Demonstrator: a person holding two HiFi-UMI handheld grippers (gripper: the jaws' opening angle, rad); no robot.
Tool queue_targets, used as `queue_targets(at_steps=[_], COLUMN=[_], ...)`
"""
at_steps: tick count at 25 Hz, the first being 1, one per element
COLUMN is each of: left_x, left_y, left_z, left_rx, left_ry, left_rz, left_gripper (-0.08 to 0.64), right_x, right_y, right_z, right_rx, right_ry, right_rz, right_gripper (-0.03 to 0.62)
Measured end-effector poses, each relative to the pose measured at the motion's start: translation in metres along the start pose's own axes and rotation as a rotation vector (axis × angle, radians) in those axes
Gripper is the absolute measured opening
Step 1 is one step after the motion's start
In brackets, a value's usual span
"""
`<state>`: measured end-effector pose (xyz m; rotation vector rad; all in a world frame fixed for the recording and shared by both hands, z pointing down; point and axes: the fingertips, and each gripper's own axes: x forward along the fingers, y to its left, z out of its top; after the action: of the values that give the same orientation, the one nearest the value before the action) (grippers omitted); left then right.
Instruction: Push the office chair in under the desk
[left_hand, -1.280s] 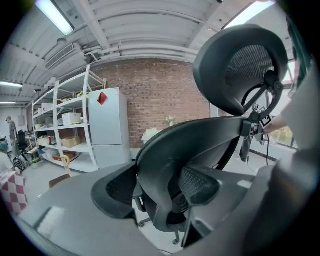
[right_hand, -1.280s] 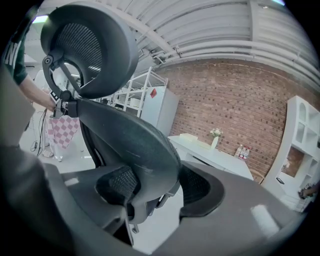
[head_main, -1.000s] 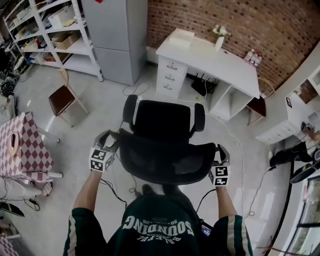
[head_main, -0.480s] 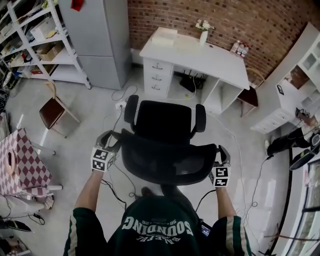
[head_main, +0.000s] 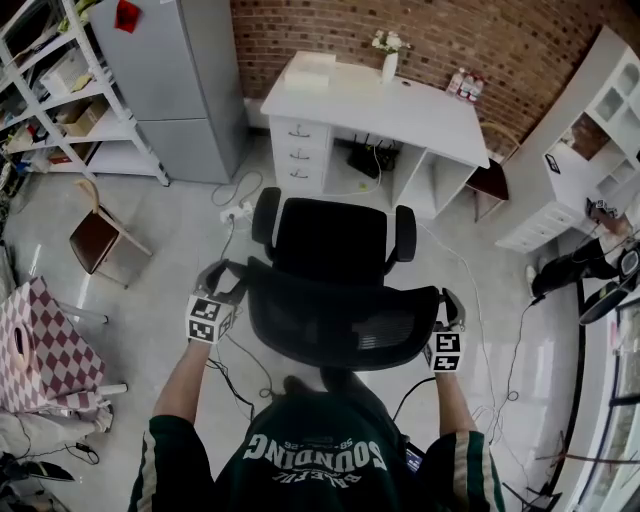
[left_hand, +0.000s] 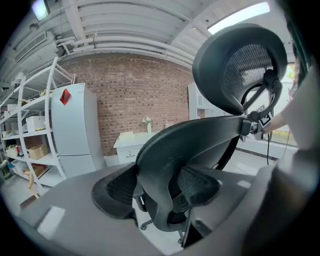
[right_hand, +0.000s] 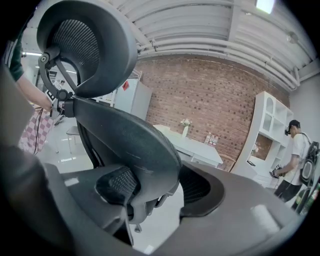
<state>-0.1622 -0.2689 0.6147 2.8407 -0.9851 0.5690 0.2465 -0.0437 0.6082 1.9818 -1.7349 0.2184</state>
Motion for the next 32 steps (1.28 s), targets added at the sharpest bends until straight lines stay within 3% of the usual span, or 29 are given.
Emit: queue_targets(at_steps=[16,32], left_x=[0.064,0.144], left_y=[-0.008,0.001], left_z=[0.025,0.057], left_rx=[0.016,0.002], left_ry=[0.006,0.021], left_rz=[-0.05,-0.039], left_gripper=[0.259,0.258], right_x=[0.028,0.091], right_y=[-0.047,-0.102], right_z=[0.0,0.015], right_rx=[0.02,0.035], right_ry=[0.019,0.016], right_rz=[-0.036,-0.042], right_gripper=[0.25,0.25])
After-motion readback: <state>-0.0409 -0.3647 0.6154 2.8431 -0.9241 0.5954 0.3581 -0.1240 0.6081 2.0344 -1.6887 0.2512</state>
